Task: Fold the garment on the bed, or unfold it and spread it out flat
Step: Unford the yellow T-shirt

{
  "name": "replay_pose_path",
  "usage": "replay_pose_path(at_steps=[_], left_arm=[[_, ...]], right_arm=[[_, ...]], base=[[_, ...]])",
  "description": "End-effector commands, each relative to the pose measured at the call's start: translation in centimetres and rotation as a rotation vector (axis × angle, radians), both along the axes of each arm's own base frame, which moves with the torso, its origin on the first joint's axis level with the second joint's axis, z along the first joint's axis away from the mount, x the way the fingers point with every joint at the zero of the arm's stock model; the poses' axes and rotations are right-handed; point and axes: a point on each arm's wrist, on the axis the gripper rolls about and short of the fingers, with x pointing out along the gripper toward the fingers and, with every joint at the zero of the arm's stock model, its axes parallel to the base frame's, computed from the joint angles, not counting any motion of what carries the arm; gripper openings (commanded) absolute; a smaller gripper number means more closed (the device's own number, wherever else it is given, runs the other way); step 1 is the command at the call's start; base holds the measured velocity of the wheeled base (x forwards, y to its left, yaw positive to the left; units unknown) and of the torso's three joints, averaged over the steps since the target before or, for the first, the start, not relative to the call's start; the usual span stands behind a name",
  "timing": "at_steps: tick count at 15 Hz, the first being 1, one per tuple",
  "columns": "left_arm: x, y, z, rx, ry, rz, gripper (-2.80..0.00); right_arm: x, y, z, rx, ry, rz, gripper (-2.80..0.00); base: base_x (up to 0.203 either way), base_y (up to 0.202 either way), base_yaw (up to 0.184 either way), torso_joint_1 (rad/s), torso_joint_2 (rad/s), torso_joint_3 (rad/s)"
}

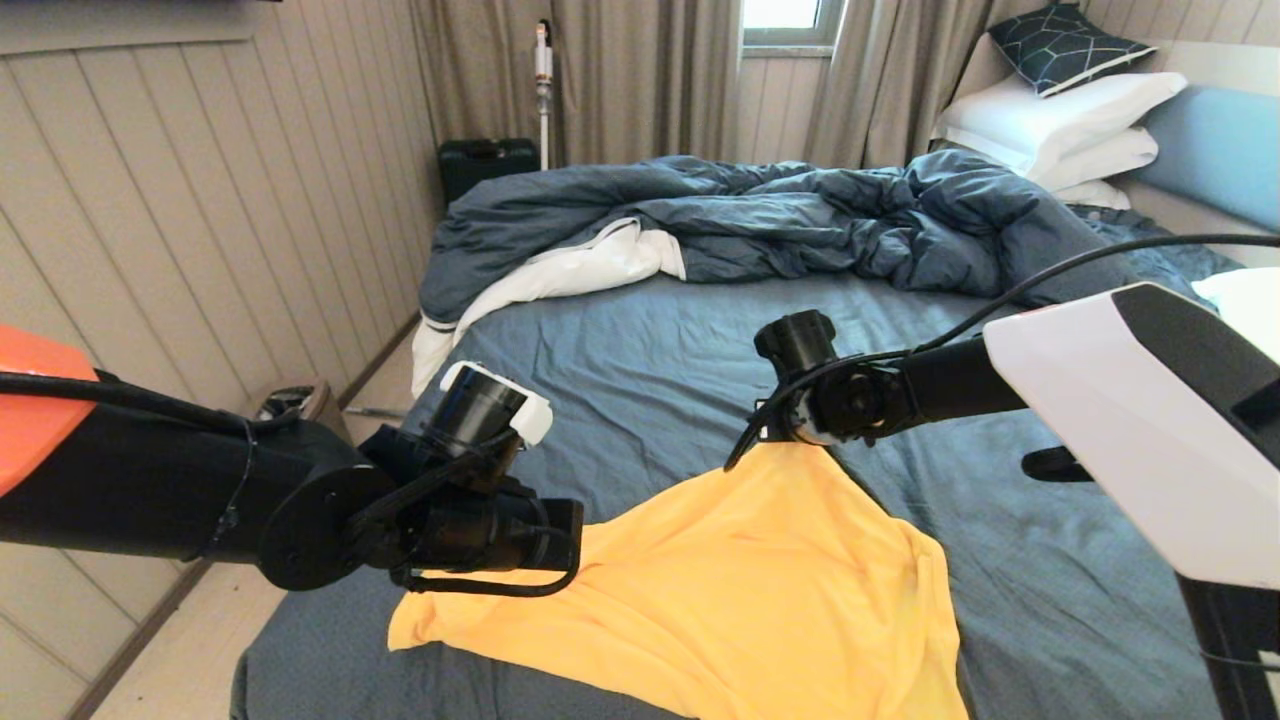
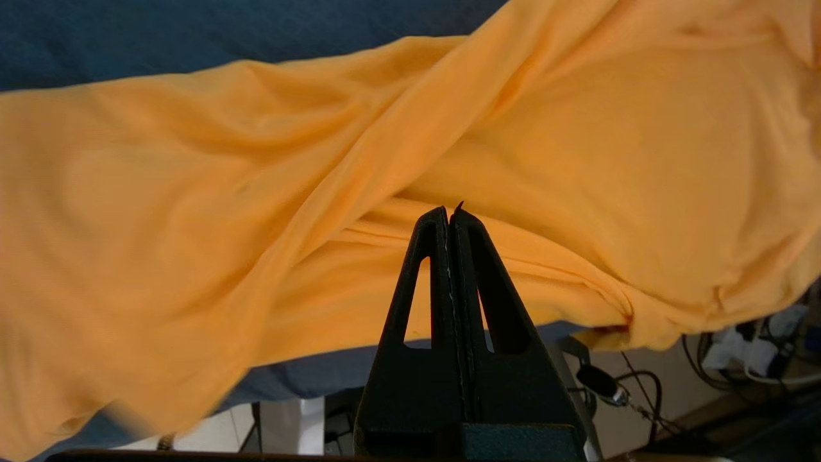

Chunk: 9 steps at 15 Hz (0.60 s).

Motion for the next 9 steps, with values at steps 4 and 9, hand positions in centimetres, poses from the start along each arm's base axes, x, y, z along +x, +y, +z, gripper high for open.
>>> replay_pose_path(at_steps=[4,9], left_arm=[[0.5,-0.4,0.3,-0.025,-0.044,0.004,-2.8],[1.0,-0.9,-0.4,-0.014,-0.034,0.0,-2.8]], right_arm=[[2.5,-3.7,-2.1,-0.037,0.004,-0.142,-2.8],[2.7,-4.9,-2.8,-0.053,0.028,-0.167,-2.8]], base=[[0.0,0.0,0.0,0.0,0.0,0.0],[0.0,0.0,0.0,0.0,0.0,0.0]])
